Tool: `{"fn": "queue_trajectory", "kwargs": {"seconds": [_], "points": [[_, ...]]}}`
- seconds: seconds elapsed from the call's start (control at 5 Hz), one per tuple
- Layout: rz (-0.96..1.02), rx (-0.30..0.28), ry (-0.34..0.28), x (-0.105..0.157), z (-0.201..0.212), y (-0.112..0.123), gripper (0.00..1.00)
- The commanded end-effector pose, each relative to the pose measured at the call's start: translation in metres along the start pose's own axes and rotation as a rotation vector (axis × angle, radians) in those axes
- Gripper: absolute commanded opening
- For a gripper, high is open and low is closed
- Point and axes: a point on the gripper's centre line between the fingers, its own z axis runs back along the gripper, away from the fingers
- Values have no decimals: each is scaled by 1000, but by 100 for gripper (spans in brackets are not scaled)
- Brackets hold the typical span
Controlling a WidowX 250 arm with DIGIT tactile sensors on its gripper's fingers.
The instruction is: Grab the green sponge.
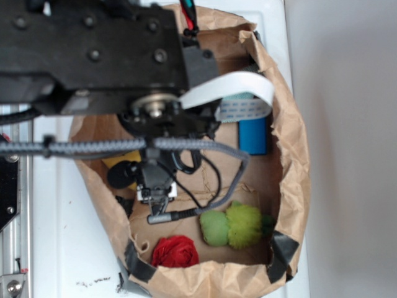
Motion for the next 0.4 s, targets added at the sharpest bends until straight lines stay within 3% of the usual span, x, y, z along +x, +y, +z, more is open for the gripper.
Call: {"fn": "queue_trajectory", "kwargs": {"seconds": [0.0, 0.2], "points": [[-18, 1, -32, 6, 9, -3, 100], [158, 70, 15, 5, -15, 0, 100]]}}
